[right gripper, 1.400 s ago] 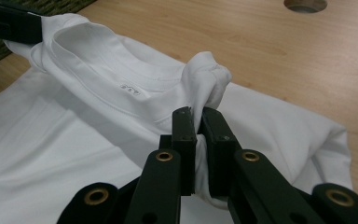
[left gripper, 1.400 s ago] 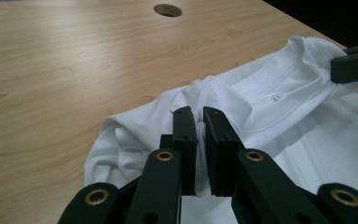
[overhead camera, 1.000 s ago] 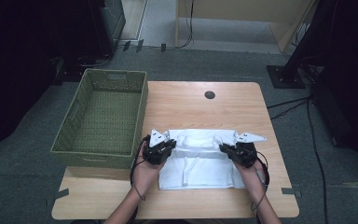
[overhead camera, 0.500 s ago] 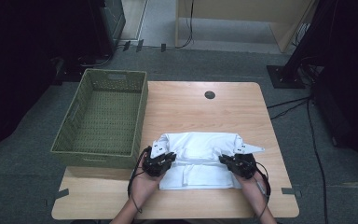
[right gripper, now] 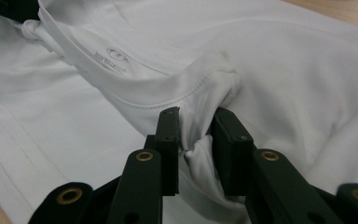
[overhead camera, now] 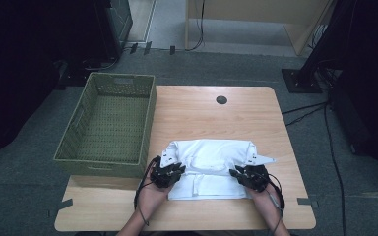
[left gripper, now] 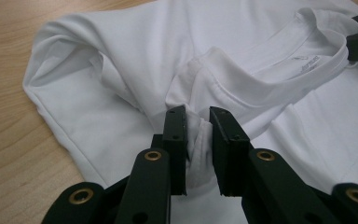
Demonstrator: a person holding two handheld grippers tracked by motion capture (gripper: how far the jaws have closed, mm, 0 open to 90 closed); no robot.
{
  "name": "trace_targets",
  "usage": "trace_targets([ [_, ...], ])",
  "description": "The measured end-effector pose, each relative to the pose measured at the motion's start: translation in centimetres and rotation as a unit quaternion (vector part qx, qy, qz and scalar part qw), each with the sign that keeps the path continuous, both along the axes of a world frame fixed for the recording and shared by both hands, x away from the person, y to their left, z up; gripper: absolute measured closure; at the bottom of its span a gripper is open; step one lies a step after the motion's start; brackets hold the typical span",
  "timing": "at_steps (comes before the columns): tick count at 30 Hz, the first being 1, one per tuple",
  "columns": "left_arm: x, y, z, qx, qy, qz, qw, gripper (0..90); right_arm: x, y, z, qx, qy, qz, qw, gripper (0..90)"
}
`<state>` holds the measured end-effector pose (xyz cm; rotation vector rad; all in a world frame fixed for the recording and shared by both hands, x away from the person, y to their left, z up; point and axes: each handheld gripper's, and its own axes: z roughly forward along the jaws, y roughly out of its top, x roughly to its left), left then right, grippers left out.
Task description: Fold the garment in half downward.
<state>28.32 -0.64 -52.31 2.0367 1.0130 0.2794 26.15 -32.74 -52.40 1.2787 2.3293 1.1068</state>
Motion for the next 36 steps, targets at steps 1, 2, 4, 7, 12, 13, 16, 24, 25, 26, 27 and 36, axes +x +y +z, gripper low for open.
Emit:
trace_targets([
  [1, 0.1, 0.0, 0.0, 0.000, -0.002, 0.001, 1.0000, 77.1, 0.1, 0.0, -0.1, -0.001, -0.004, 0.001, 1.0000, 73.8],
  [2, 0.3, 0.0, 0.0, 0.001, -0.003, 0.001, 1.0000, 77.1, 0.1, 0.0, -0.1, -0.002, -0.008, 0.002, 1.0000, 73.9],
  [4, 0.6, -0.1, 0.0, 0.005, -0.005, 0.003, 1.0000, 77.1, 0.3, 0.0, -0.2, -0.004, -0.013, 0.001, 0.9999, 73.9],
  [7, 1.3, -0.3, 0.0, 0.014, -0.012, 0.005, 0.9998, 77.0, 0.9, -0.2, -0.3, -0.001, -0.019, 0.001, 0.9998, 73.9],
  [12, 2.8, -0.6, 0.0, 0.019, -0.014, 0.009, 0.9997, 76.6, 2.0, -0.3, -0.3, -0.003, -0.021, -0.006, 0.9998, 73.9],
  [13, 3.0, -0.7, 0.0, 0.019, -0.014, 0.010, 0.9997, 76.6, 2.2, -0.3, -0.3, -0.004, -0.022, -0.006, 0.9997, 73.9],
  [16, 3.9, -0.7, 0.0, 0.015, -0.013, 0.014, 0.9997, 76.6, 2.9, -0.5, -0.3, -0.002, -0.023, -0.008, 0.9997, 73.8],
  [24, 5.7, -0.8, -0.1, 0.013, -0.016, 0.026, 0.9994, 76.4, 4.7, -1.0, -0.4, 0.001, -0.025, -0.008, 0.9996, 72.4],
  [25, 5.9, -0.8, -0.1, 0.015, -0.017, 0.028, 0.9994, 76.4, 4.9, -1.0, -0.4, -0.001, -0.026, -0.009, 0.9996, 72.2],
  [26, 6.1, -0.9, -0.1, 0.018, -0.021, 0.028, 0.9992, 76.4, 5.1, -1.0, -0.4, -0.002, -0.027, -0.010, 0.9996, 71.9],
  [27, 6.3, -0.9, -0.1, 0.017, -0.023, 0.030, 0.9991, 76.4, 5.3, -1.0, -0.4, -0.005, -0.029, -0.012, 0.9995, 71.7],
  [36, 7.9, -1.3, 0.0, 0.014, -0.017, 0.055, 0.9983, 65.1, 7.1, -1.6, -0.5, -0.001, -0.031, -0.035, 0.9989, 69.4],
])
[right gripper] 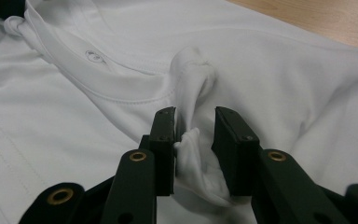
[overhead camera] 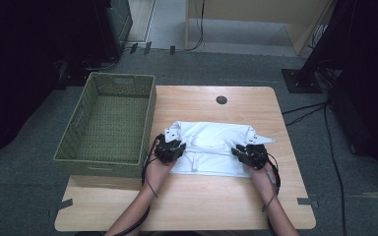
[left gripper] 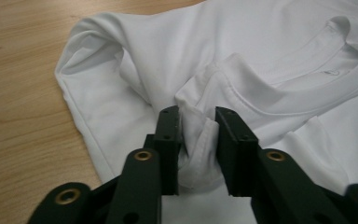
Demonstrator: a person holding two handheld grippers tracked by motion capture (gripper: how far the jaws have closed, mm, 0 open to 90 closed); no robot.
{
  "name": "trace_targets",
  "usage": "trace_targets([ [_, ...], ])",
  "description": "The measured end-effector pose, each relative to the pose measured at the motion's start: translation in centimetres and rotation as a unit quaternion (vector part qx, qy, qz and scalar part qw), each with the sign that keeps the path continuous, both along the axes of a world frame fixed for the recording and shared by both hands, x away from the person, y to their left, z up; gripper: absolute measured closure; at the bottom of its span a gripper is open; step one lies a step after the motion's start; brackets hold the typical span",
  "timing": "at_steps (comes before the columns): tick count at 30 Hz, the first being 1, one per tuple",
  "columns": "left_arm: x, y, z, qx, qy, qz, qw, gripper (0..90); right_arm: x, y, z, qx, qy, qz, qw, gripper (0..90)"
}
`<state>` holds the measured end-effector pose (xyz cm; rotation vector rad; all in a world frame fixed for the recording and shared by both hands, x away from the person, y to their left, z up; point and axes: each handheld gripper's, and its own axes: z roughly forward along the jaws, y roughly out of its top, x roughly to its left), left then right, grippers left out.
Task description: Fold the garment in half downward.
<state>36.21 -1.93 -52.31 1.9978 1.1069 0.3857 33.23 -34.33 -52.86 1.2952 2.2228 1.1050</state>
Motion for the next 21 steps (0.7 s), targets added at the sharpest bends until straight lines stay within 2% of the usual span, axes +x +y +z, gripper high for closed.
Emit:
trace_targets([
  [3, -0.1, 0.0, 0.4, -0.005, -0.005, -0.003, 1.0000, 63.9, 0.3, 0.1, 0.2, 0.000, 0.006, -0.003, 1.0000, 64.6],
  [8, 0.1, -0.4, 1.1, -0.011, -0.011, -0.012, 0.9998, 61.2, 0.4, 0.0, 0.8, 0.010, -0.003, -0.007, 0.9999, 62.6],
  [12, 0.6, -0.7, 1.4, -0.018, -0.005, -0.021, 0.9996, 57.6, 0.8, 0.1, 1.0, 0.015, -0.002, -0.005, 0.9999, 61.3],
  [14, 1.0, -1.0, 1.3, -0.023, 0.007, -0.028, 0.9993, 56.1, 1.1, 0.2, 1.0, 0.019, -0.002, -0.005, 0.9998, 60.7],
  [18, 1.7, -1.7, 0.9, -0.021, 0.013, -0.034, 0.9991, 56.3, 1.8, 0.4, 0.9, 0.030, 0.001, -0.006, 0.9995, 60.1],
  [21, 2.0, -2.2, 0.7, -0.018, 0.015, -0.041, 0.9989, 59.9, 2.3, 0.6, 0.8, 0.034, 0.002, -0.004, 0.9994, 60.4],
])
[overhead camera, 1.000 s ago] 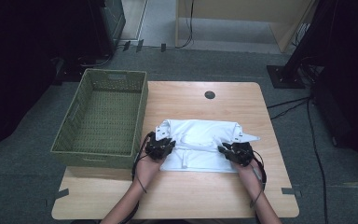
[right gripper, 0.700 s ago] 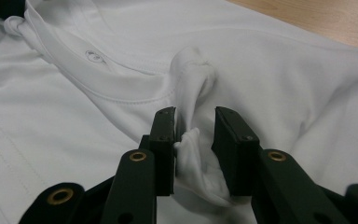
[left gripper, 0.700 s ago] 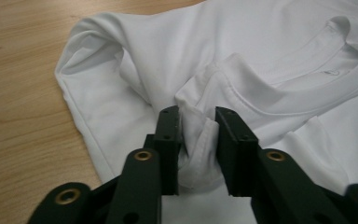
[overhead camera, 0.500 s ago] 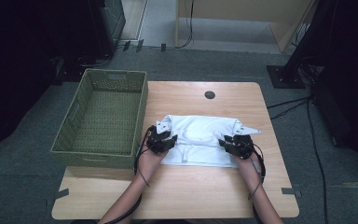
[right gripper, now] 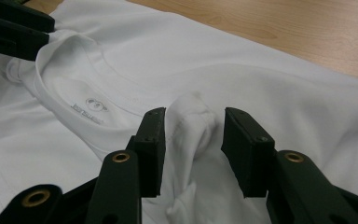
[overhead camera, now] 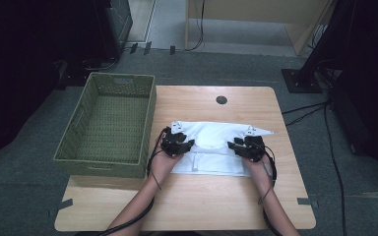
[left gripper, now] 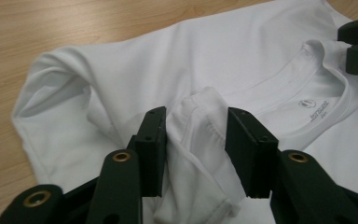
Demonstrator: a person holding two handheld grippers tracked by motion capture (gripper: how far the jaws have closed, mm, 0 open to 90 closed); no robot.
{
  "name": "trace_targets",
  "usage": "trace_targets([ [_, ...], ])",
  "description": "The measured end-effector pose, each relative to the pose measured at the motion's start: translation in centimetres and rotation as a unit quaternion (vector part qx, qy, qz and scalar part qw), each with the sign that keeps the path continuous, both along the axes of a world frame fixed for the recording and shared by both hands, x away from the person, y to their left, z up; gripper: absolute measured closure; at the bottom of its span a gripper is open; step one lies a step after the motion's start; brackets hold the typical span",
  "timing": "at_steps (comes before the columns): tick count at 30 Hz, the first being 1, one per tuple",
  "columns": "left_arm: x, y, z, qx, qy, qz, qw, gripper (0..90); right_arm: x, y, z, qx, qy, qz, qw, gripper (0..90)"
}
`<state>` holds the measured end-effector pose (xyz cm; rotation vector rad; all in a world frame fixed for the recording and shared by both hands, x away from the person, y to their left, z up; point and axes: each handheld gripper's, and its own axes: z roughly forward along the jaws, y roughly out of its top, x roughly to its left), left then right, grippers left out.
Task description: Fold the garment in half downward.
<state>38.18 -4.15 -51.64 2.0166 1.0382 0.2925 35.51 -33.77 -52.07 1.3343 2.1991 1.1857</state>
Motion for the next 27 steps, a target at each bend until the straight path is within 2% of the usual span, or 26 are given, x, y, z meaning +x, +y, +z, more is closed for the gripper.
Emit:
trace_targets([
  [3, 0.1, -0.4, -0.3, 0.008, -0.002, -0.010, 0.9999, 67.9, 0.3, 0.4, -0.1, -0.002, 0.005, 0.003, 1.0000, 65.8],
  [6, 0.1, -0.4, -0.6, 0.014, -0.002, -0.015, 0.9998, 77.6, 0.5, 0.7, -0.1, -0.012, 0.011, 0.000, 0.9999, 79.0],
  [10, -0.2, -0.2, -0.2, 0.014, -0.014, -0.023, 0.9995, 84.6, 0.2, 0.8, 0.2, -0.015, 0.008, -0.001, 0.9999, 84.2],
  [15, -1.2, 0.2, 0.9, -0.005, -0.034, -0.025, 0.9991, 84.5, -0.8, 0.7, 1.0, -0.005, -0.007, 0.005, 0.9999, 84.3],
  [19, -2.4, 0.5, 1.0, -0.023, -0.044, -0.027, 0.9984, 83.7, -1.9, 0.8, 1.6, 0.005, -0.015, 0.014, 0.9998, 84.3],
  [21, -2.9, 0.6, 1.1, -0.025, -0.048, -0.032, 0.9980, 82.7, -2.4, 0.9, 1.7, 0.005, -0.014, 0.020, 0.9997, 84.2],
  [23, -3.3, 0.7, 1.0, -0.016, -0.048, -0.037, 0.9980, 81.0, -2.9, 1.0, 1.8, 0.005, -0.016, 0.025, 0.9996, 84.1],
  [27, -3.7, 1.2, 0.7, -0.008, -0.039, -0.039, 0.9985, 79.2, -3.7, 1.0, 1.8, 0.003, -0.014, 0.030, 0.9995, 84.2],
])
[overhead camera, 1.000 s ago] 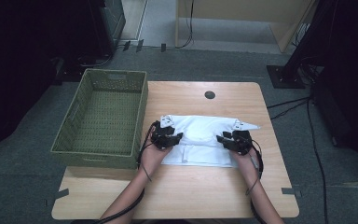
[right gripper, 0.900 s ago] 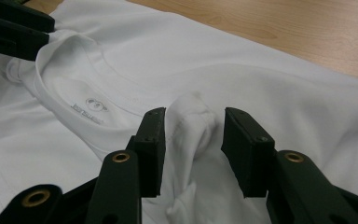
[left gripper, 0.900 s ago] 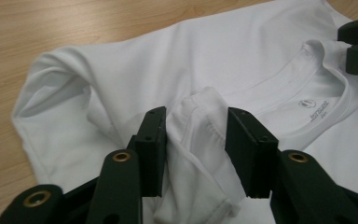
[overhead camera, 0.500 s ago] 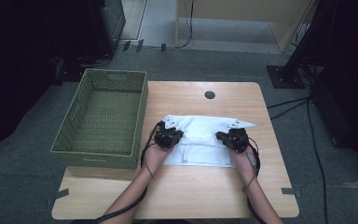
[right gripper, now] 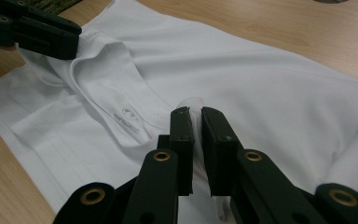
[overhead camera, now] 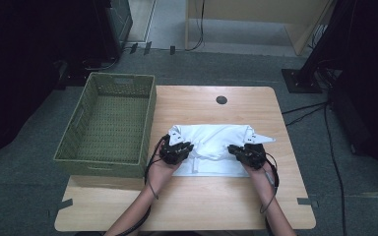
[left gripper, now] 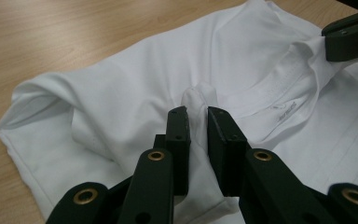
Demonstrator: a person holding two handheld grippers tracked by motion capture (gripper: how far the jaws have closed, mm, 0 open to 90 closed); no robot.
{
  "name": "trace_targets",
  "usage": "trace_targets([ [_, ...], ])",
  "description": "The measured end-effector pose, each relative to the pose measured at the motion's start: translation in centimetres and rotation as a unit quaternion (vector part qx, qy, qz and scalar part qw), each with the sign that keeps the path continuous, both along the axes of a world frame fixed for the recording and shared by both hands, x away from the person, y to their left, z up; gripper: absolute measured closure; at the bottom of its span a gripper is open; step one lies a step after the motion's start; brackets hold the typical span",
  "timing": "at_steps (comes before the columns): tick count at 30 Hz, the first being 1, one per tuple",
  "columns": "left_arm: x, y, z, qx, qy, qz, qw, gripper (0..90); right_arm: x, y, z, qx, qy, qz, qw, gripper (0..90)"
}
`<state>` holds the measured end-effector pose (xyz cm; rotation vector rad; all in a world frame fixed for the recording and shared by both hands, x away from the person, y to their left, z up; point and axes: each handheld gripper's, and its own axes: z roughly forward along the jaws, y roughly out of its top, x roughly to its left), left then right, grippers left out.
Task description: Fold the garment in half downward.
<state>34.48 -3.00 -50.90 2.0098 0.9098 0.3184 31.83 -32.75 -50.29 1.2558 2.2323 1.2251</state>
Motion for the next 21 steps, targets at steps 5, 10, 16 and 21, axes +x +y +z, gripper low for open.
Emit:
trace_targets([
  [5, -0.4, 0.3, -0.2, 0.001, 0.008, -0.005, 1.0000, 78.4, -1.0, -0.2, 0.0, 0.003, 0.006, 0.003, 1.0000, 84.2],
  [10, -1.4, 0.4, -0.1, 0.002, 0.008, -0.012, 0.9999, 76.9, -2.1, -0.3, -0.2, 0.001, 0.011, 0.005, 0.9999, 84.2],
  [16, -2.3, 0.6, -0.2, 0.009, 0.018, -0.018, 0.9997, 73.7, -3.1, -0.4, -0.5, -0.003, 0.018, 0.007, 0.9998, 83.4],
  [21, -2.3, 0.8, 0.2, 0.006, 0.029, -0.002, 0.9996, 62.9, -3.4, -0.6, -0.9, -0.005, 0.024, 0.008, 0.9997, 78.2],
])
